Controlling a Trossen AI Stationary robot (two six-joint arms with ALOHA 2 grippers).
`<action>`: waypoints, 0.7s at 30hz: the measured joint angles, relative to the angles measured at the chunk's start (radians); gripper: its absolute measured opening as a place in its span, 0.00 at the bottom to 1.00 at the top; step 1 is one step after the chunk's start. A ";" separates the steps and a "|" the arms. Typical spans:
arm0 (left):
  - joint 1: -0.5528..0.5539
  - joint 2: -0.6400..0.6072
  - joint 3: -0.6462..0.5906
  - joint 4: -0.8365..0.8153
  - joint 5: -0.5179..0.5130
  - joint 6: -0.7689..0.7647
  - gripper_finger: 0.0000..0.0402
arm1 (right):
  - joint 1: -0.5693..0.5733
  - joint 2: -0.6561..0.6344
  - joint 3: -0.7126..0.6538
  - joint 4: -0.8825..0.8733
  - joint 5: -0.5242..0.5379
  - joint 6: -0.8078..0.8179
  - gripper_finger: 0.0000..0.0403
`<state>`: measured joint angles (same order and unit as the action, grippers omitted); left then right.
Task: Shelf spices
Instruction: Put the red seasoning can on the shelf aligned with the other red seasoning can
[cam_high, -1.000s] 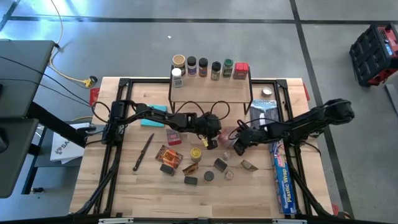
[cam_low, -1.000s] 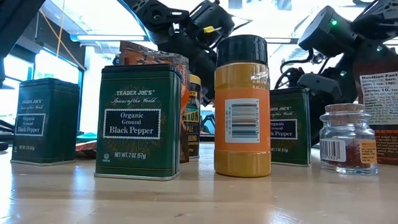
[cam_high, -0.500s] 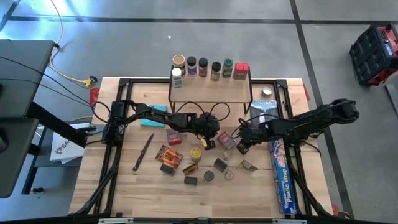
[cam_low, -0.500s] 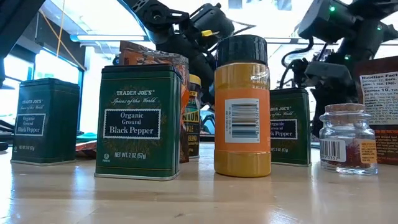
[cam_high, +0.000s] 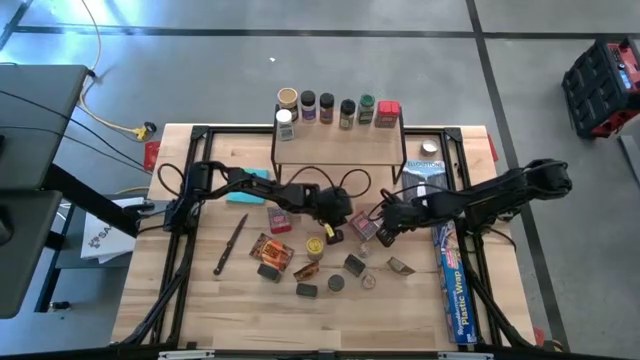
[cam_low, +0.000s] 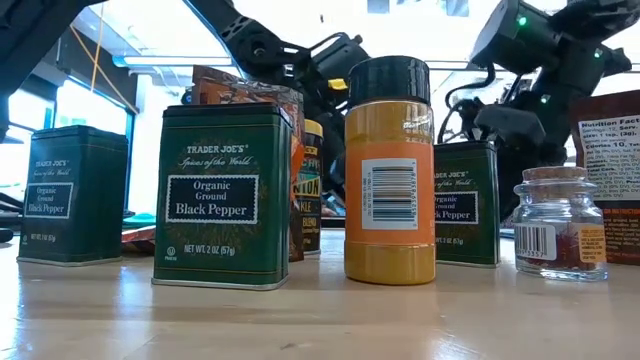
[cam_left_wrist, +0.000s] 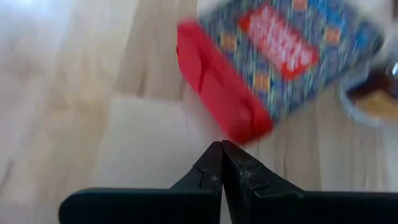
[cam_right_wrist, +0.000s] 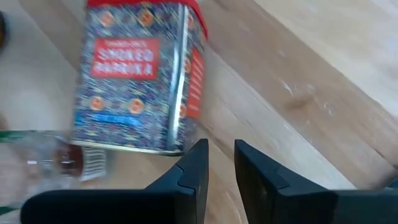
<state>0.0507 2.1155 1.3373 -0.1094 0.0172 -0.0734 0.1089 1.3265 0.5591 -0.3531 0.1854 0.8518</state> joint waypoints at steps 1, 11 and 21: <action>0.000 0.000 0.000 -0.022 0.000 0.000 0.00 | 0.000 0.010 0.000 0.000 -0.001 0.000 0.17; -0.031 0.011 0.000 0.002 0.063 0.014 0.00 | -0.011 0.062 0.000 0.059 0.003 -0.047 0.17; -0.028 0.038 -0.002 0.111 0.078 -0.030 0.00 | -0.064 0.069 -0.001 0.151 -0.009 -0.115 0.17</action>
<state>0.0224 2.1536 1.3357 0.0012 0.0951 -0.1034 0.0447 1.3954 0.5579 -0.2025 0.1761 0.7367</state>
